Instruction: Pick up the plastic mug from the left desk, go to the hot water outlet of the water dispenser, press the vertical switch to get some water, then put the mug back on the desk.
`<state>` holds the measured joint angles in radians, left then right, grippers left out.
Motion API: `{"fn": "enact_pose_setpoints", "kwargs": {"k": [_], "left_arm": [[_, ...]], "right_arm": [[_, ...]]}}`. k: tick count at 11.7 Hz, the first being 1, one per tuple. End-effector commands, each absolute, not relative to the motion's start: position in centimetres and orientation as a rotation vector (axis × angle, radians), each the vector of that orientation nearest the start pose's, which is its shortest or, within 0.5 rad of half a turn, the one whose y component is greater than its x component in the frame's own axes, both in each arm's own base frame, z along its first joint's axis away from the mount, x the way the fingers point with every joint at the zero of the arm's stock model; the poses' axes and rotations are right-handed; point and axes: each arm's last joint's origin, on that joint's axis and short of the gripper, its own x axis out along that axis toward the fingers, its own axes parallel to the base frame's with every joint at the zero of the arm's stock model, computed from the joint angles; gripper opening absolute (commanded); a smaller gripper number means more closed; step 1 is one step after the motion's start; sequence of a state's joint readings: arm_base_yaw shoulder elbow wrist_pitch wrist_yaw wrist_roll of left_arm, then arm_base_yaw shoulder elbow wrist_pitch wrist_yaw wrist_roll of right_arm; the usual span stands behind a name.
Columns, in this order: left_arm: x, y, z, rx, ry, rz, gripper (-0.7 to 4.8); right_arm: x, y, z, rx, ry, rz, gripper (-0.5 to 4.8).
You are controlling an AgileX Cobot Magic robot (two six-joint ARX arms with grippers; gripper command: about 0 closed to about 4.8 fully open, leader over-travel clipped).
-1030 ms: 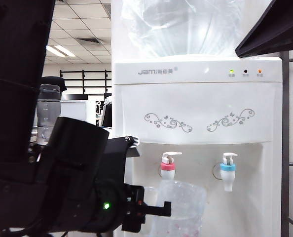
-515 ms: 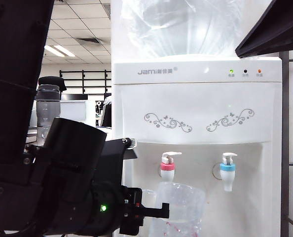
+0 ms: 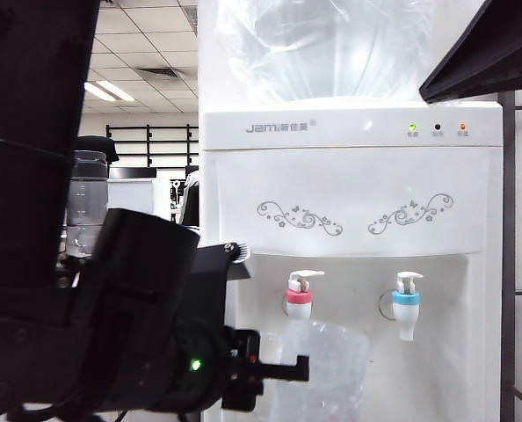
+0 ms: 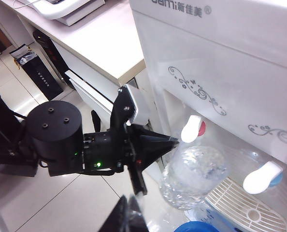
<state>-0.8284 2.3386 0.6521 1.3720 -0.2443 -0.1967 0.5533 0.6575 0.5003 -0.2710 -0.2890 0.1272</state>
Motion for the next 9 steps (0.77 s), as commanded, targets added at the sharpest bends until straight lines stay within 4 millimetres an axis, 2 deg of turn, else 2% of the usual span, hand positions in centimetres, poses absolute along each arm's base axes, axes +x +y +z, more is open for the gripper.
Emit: {"fn": "enact_pose_setpoints", "kwargs": {"k": [1,9], "left_arm": [[22.52,-24.64,2.71,-0.081,0.241,-0.634,-0.05],[22.54,-24.71,2.70,-0.086,0.244,-0.623,-0.05]], "right_arm": [[12.28,8.58,24.87,0.066,0.471,0.804,-0.06],[12.28,8.58,24.87,0.066,0.471,0.804,-0.06]]}}
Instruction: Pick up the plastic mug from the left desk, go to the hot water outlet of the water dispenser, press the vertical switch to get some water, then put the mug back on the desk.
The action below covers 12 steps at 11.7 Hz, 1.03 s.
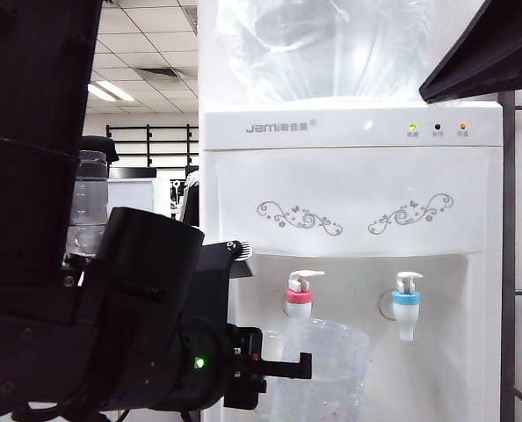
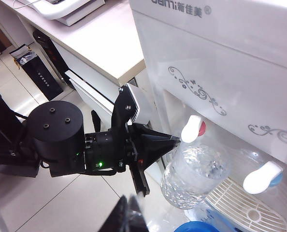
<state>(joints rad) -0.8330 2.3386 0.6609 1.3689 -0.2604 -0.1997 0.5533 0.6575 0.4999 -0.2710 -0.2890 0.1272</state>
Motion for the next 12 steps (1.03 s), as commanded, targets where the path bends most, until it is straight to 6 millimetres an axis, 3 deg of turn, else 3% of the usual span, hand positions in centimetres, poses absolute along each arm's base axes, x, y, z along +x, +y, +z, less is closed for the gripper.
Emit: {"fn": "enact_pose_setpoints", "kwargs": {"k": [1,12], "left_arm": [[22.54,-24.70,2.70,-0.085,0.243,-0.622,-0.05],[22.55,-24.71,2.65,-0.082,0.247,-0.621,-0.05]], "right_arm": [[12.28,8.58,24.87,0.066,0.471,0.804,-0.06],[12.28,8.58,24.87,0.066,0.471,0.804,-0.06]]}}
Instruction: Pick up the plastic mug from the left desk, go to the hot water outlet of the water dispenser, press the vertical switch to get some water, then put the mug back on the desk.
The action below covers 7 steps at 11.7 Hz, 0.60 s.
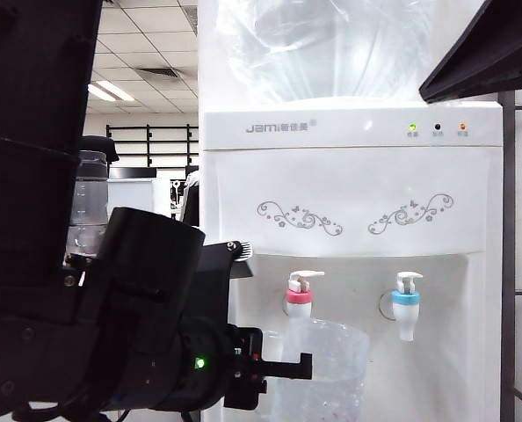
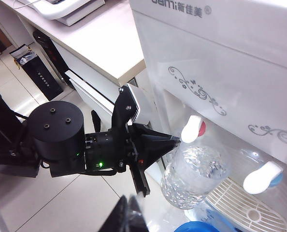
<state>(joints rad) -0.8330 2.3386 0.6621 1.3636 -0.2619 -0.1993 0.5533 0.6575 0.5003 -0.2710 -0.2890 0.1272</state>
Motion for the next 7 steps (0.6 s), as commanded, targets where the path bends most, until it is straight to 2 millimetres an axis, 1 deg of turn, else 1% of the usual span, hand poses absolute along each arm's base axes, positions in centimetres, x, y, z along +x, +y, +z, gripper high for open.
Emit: {"fn": "enact_pose_setpoints", "kwargs": {"k": [1,7], "left_arm": [[22.58,-24.75,2.73,-0.087,0.240,-0.622,-0.05],[22.64,-24.82,2.86,-0.093,0.230,-0.622,-0.05]], "right_arm": [[12.28,8.58,24.87,0.066,0.471,0.804,-0.06],[12.28,8.58,24.87,0.066,0.471,0.804,-0.06]]}}
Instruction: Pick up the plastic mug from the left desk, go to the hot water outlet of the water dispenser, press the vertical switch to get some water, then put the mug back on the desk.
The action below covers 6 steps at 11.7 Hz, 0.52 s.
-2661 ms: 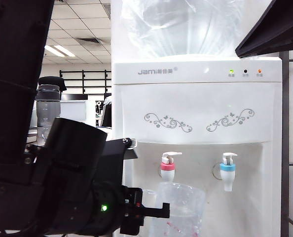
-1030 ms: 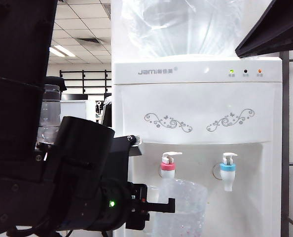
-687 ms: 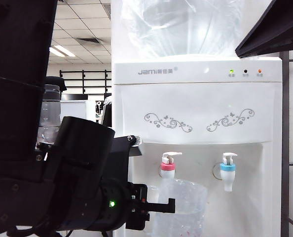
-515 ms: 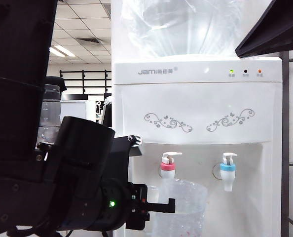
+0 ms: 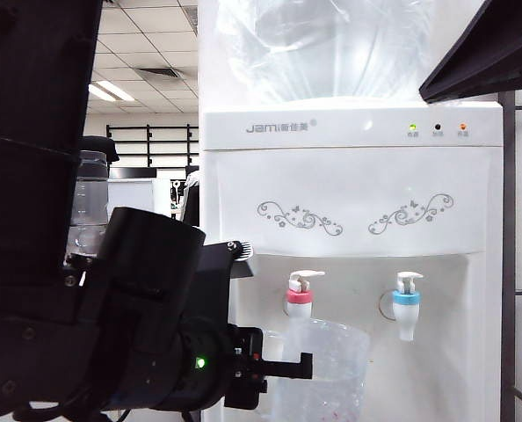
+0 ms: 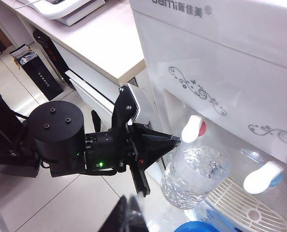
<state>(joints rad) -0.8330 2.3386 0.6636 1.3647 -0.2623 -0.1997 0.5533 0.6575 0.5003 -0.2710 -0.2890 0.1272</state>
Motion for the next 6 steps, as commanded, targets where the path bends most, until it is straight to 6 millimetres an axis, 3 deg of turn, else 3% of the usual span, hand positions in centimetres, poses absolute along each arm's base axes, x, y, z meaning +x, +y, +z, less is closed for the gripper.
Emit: {"fn": "enact_pose_setpoints", "kwargs": {"k": [1,6], "left_arm": [[22.60,-24.86,2.86,-0.093,0.229,-0.624,-0.05],[22.22,-25.03,2.49,-0.085,0.243,-0.641,-0.05]], "right_arm": [[12.28,8.58,24.87,0.066,0.471,0.804,-0.06],[12.28,8.58,24.87,0.066,0.471,0.804,-0.06]]}}
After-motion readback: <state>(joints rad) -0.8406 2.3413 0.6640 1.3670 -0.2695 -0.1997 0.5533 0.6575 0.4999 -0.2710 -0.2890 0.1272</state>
